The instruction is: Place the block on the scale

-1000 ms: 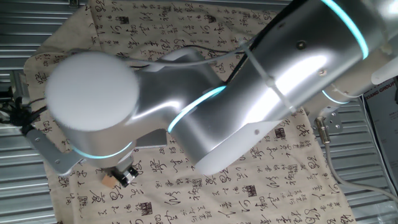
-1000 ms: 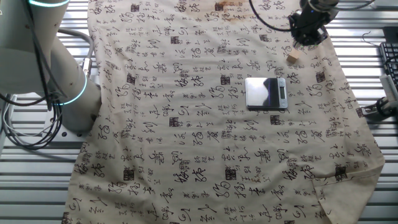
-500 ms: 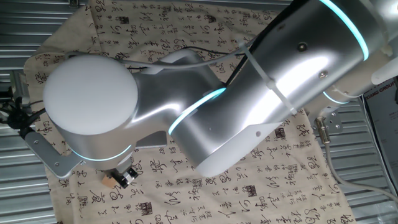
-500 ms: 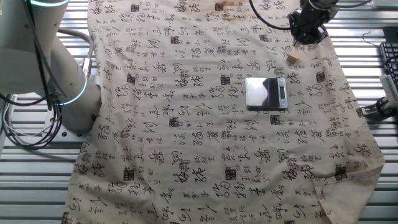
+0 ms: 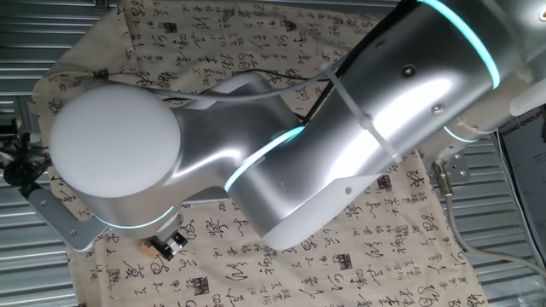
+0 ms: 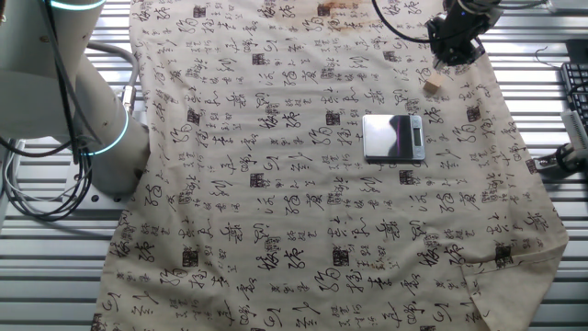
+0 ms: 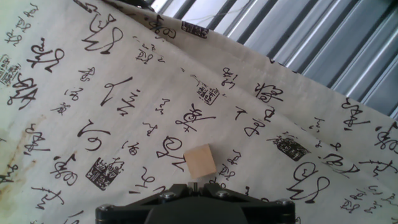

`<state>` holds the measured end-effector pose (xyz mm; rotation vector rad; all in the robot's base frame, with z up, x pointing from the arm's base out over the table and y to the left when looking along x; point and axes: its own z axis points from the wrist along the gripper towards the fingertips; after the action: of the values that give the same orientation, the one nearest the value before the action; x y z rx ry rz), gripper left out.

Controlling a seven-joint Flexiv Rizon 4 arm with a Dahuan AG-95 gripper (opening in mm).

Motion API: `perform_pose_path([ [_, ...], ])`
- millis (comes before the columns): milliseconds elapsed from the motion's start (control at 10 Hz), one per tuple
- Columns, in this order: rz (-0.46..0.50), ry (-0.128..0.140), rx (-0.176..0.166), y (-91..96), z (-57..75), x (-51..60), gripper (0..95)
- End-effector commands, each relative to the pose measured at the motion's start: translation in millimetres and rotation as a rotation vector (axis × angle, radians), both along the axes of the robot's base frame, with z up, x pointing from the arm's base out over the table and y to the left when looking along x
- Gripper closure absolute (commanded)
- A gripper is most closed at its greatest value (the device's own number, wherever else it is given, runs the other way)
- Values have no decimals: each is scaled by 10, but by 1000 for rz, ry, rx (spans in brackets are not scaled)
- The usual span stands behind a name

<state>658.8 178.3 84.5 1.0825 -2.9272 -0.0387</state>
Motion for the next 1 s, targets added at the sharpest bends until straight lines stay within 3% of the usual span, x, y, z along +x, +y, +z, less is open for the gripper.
perform_pose_path([
  [100, 0, -4, 10, 5, -32, 16, 950],
  [700, 97, -18, 13, 49, -65, 67, 950],
  [800, 115, -17, 11, 55, -71, 73, 760],
  [900, 127, -17, 9, 59, -74, 77, 760],
  [1000, 134, -19, 9, 61, -74, 80, 570],
])
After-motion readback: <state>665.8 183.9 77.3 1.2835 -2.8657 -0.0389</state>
